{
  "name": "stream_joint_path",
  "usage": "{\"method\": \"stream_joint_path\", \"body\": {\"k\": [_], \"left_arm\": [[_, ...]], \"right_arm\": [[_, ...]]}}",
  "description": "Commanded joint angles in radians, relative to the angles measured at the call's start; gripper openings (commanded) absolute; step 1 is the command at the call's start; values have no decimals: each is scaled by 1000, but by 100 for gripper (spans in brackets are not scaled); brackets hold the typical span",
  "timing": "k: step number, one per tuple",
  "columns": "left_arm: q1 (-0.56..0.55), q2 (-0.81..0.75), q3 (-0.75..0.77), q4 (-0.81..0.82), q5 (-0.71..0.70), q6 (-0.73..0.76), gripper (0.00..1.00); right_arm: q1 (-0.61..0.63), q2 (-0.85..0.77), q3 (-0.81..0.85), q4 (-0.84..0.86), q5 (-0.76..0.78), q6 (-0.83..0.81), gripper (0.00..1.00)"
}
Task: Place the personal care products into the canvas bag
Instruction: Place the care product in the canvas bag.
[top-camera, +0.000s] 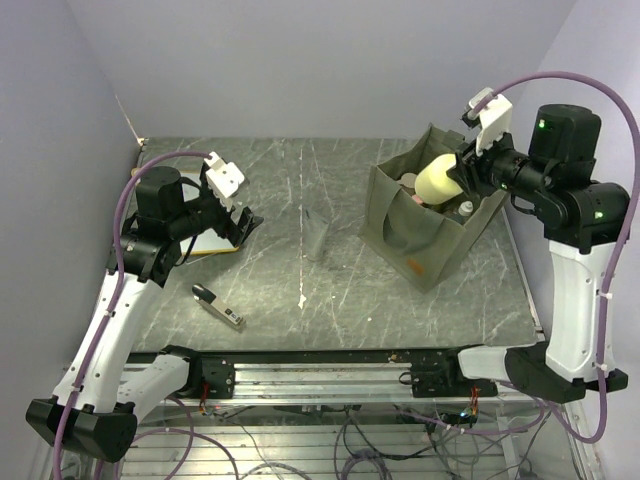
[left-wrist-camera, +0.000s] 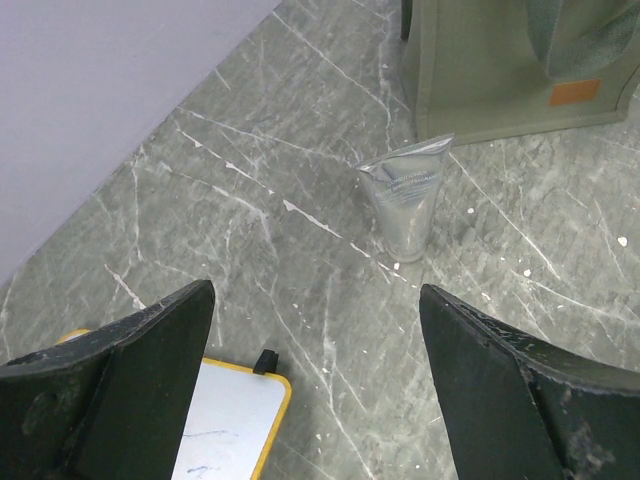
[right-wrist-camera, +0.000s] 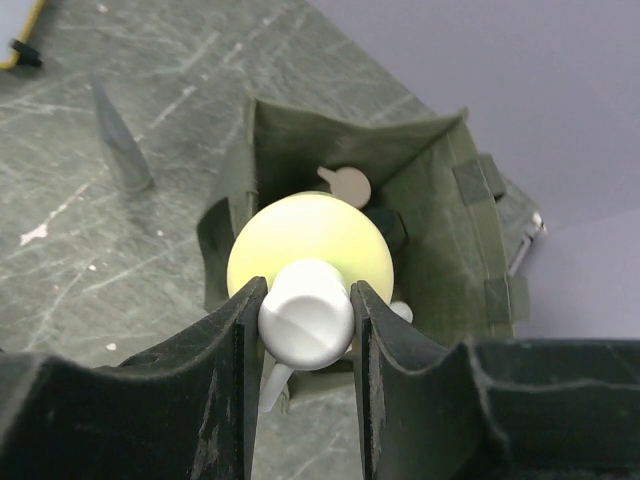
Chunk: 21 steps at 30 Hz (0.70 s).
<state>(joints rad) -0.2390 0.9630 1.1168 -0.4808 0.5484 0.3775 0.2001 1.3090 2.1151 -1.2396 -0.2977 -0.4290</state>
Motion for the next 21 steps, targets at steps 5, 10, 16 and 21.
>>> {"method": "stream_joint_path", "body": {"k": [5, 10, 16, 21], "left_arm": [[10, -5, 12, 5, 39, -1, 94], [10, -9, 8, 5, 42, 0, 94], [10, -9, -4, 7, 55, 10, 94], [10, -10, -18, 15, 75, 5, 94]], "right_arm": [[-10, -63, -96, 158, 124, -5, 0], [-9, -70, -159, 144, 133, -15, 0], [-23, -62, -200, 95, 83, -8, 0], [-28, -46, -227, 70, 84, -18, 0]]}}
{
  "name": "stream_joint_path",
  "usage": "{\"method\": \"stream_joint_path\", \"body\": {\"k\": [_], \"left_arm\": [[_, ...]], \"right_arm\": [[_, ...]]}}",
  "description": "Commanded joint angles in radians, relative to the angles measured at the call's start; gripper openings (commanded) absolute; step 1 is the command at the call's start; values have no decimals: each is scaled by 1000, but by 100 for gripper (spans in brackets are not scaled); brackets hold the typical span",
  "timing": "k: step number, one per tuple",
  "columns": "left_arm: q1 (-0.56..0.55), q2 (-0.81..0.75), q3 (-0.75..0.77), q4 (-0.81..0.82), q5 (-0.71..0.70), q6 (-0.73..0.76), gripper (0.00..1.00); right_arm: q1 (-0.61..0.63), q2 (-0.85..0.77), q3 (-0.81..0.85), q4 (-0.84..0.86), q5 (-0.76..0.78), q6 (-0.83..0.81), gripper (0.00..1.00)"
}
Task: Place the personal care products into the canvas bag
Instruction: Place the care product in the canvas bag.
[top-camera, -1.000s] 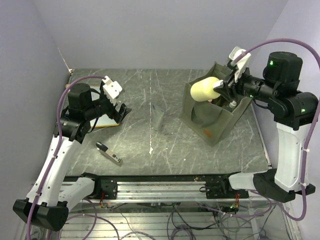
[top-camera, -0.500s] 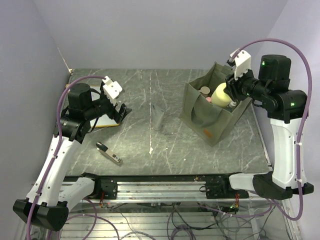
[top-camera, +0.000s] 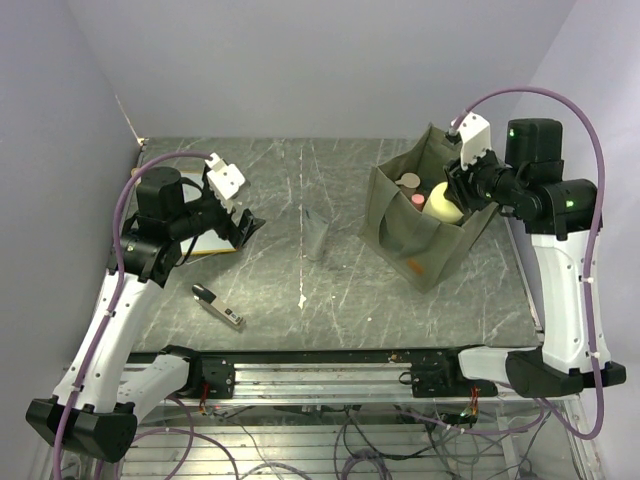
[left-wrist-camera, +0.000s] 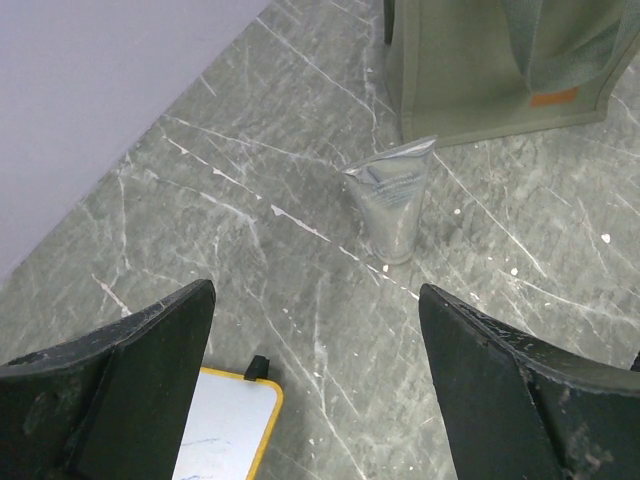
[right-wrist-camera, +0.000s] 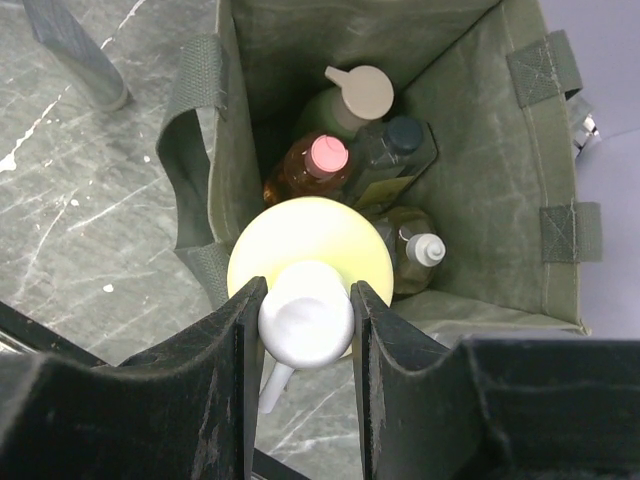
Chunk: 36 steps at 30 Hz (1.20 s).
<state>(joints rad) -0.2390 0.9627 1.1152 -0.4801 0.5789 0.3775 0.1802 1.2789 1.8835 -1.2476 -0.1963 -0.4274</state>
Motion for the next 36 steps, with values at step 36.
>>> {"method": "stream_joint_path", "body": {"k": [36], "left_arm": [[11, -39, -41, 24, 72, -2, 93]], "right_arm": [[-87, 277, -110, -114, -110, -303, 0]]}}
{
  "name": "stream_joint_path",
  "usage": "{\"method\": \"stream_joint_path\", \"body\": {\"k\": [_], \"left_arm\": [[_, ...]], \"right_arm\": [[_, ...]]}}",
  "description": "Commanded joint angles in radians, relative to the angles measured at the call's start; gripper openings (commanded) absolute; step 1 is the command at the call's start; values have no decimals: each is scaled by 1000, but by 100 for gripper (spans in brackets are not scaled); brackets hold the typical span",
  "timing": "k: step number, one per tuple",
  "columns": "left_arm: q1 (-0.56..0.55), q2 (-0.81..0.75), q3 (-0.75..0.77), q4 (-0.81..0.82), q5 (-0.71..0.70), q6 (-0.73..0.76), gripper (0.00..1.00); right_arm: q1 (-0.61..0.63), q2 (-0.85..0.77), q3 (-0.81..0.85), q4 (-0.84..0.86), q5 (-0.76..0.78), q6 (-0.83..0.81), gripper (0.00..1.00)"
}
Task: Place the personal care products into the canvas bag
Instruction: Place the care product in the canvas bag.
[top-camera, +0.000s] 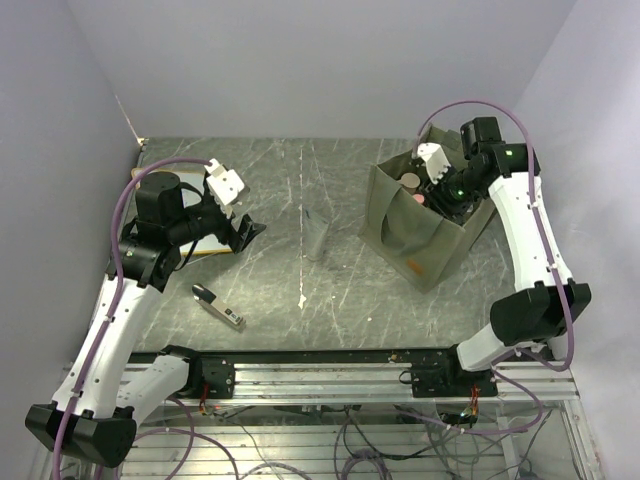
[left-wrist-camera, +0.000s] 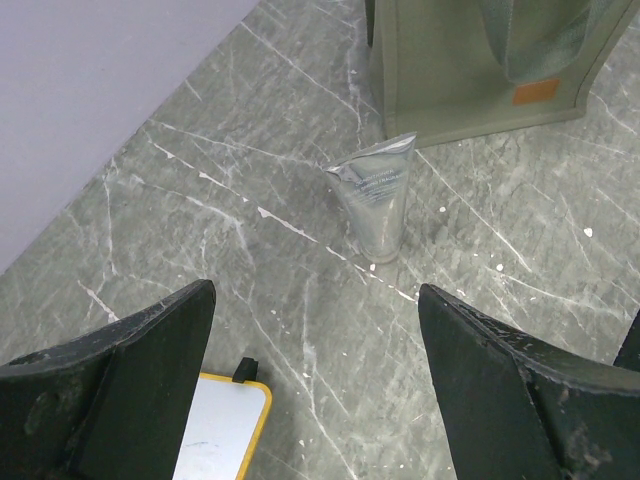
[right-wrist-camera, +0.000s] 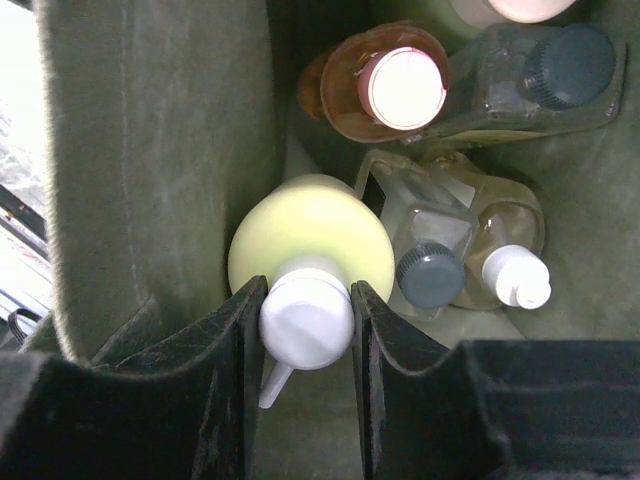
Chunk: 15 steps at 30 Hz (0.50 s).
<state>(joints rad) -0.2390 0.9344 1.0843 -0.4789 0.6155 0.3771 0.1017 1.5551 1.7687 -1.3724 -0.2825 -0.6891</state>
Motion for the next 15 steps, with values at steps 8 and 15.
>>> {"method": "stream_joint_path", "body": {"k": [8, 15], "left_arm": [[10, -8, -13, 23, 36, 2, 93], [10, -8, -12, 25, 25, 6, 94]], "right_arm": [[-10, 36, -31, 27, -35, -44, 0], [-9, 25, -104, 60, -39, -40, 0]]}}
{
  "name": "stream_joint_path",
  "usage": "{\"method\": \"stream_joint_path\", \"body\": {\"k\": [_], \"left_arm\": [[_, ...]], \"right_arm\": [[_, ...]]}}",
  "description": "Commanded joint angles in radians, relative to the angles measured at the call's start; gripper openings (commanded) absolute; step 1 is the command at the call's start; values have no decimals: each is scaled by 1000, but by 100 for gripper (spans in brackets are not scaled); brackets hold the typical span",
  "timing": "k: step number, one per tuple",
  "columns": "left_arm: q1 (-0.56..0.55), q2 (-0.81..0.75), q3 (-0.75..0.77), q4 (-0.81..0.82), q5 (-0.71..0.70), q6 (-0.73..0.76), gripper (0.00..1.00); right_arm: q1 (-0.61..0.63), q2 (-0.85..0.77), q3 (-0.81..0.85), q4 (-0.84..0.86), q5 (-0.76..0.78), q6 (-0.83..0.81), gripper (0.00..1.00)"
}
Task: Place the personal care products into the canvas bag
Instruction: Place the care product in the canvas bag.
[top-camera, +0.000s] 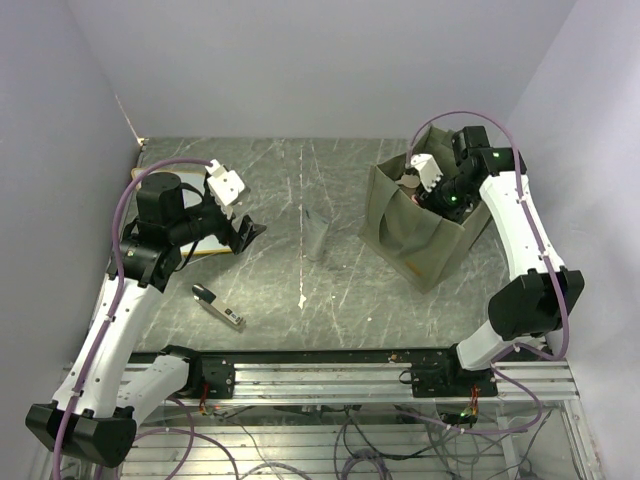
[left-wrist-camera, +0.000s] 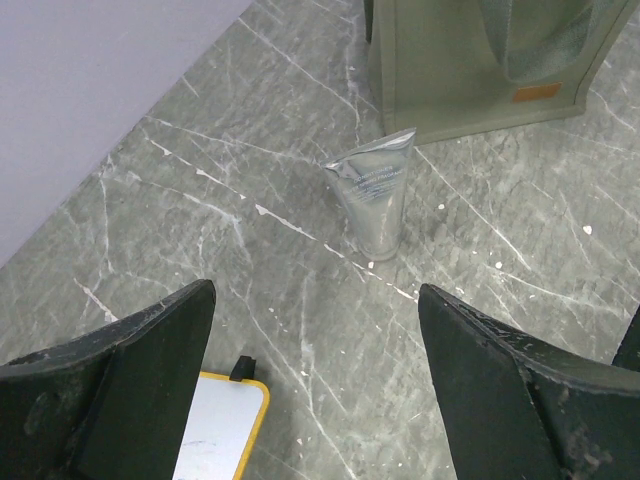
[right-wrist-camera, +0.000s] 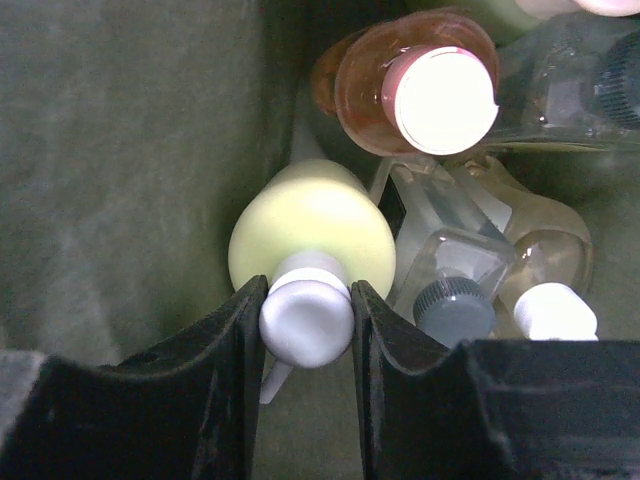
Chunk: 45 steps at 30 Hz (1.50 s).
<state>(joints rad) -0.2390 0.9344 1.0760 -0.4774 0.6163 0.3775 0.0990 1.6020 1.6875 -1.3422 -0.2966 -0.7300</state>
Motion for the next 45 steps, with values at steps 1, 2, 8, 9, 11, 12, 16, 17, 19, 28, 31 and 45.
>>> {"method": "stream_joint_path", "body": {"k": [1, 2, 8, 9, 11, 12, 16, 17, 19, 28, 31, 45], "left_arm": [[10, -9, 2, 24, 13, 7, 94], [10, -10, 9, 23, -1, 7, 94], [10, -10, 31, 25, -53, 6, 95], [10, -9, 32, 26, -55, 6, 95], [10, -9, 33, 28, -56, 5, 95], [10, -10, 33, 31, -56, 4, 95], [10, -10, 38, 36, -68, -5, 96], [10, -10, 42, 36, -75, -10, 97], [10, -12, 48, 33, -87, -12, 97], [10, -12, 58, 35, -118, -19, 99], [10, -15, 58, 30, -127, -15, 99], [10, -28, 60, 9, -148, 6, 99]], "right_arm": [[-7, -26, -33, 37, -25, 2, 0], [-6, -30, -41, 40, -25, 3, 0], [-7, -38, -84, 63, -21, 2, 0], [-5, -40, -92, 64, -25, -1, 0], [-5, -38, -108, 67, -34, -9, 2], [-5, -40, -117, 73, -35, -9, 3], [-4, -50, -174, 112, -27, -5, 5], [-5, -52, -185, 117, -28, -5, 5], [-5, -53, -207, 125, -30, -5, 5], [-4, -71, -290, 180, -26, 3, 11], [-5, -77, -318, 201, -18, 7, 12], [-5, -126, -271, 186, -26, 50, 27]]}}
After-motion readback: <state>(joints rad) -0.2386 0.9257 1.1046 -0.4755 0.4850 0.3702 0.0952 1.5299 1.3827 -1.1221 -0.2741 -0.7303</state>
